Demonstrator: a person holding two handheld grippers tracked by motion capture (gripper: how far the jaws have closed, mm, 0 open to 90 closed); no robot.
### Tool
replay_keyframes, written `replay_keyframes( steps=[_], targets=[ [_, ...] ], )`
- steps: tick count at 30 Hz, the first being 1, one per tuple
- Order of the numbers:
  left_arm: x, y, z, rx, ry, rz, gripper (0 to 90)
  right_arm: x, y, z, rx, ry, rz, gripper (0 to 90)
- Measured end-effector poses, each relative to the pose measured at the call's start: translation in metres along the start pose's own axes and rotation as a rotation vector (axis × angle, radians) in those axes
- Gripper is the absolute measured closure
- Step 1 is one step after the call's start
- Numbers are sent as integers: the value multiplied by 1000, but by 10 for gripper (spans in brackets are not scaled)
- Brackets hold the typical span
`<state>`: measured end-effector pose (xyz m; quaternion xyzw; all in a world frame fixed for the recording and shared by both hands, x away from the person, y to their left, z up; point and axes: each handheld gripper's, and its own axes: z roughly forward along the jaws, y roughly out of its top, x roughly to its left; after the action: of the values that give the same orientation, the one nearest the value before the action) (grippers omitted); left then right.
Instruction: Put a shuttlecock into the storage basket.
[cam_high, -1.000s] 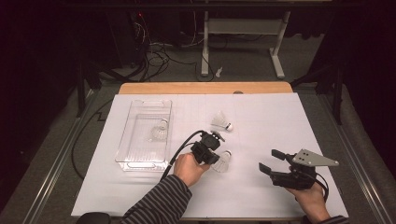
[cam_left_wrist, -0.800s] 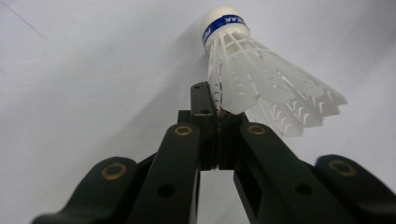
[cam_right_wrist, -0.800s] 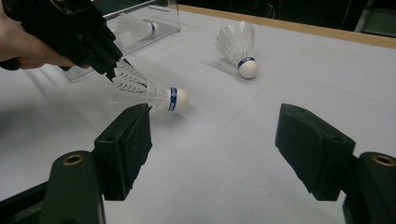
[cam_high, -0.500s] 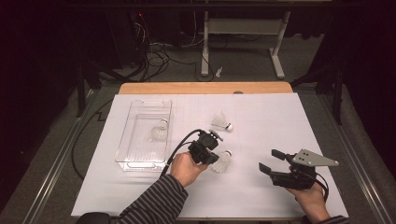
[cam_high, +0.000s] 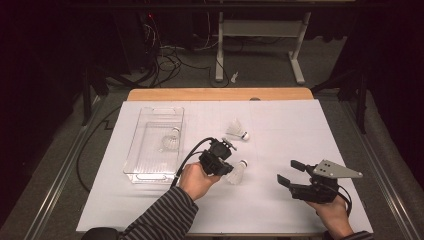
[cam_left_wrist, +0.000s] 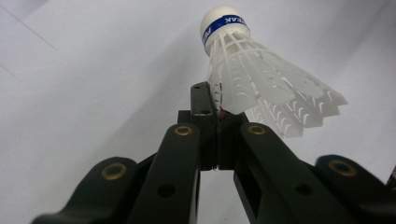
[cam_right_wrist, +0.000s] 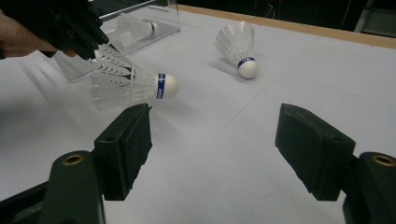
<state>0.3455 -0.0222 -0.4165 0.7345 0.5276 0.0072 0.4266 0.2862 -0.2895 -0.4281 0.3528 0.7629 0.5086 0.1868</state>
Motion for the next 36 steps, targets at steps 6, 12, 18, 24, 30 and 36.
replay_keyframes(
  steps=[6,12,18,24,30,36],
  targets=[
    [1,0,-4,-4,-7,5,894,0,0,0,0,0,0,277],
    [1,1,-7,-13,-10,-2,894,0,0,0,0,0,0,277],
    [4,0,-10,-21,-14,-11,894,0,0,0,0,1,0,277],
    [8,0,-15,-32,-18,-15,894,0,0,0,1,0,1,278],
    [10,0,-21,-45,-18,-19,894,0,0,0,1,0,1,277],
    [13,3,-28,-62,-15,-21,894,0,0,0,0,0,2,277]
  ],
)
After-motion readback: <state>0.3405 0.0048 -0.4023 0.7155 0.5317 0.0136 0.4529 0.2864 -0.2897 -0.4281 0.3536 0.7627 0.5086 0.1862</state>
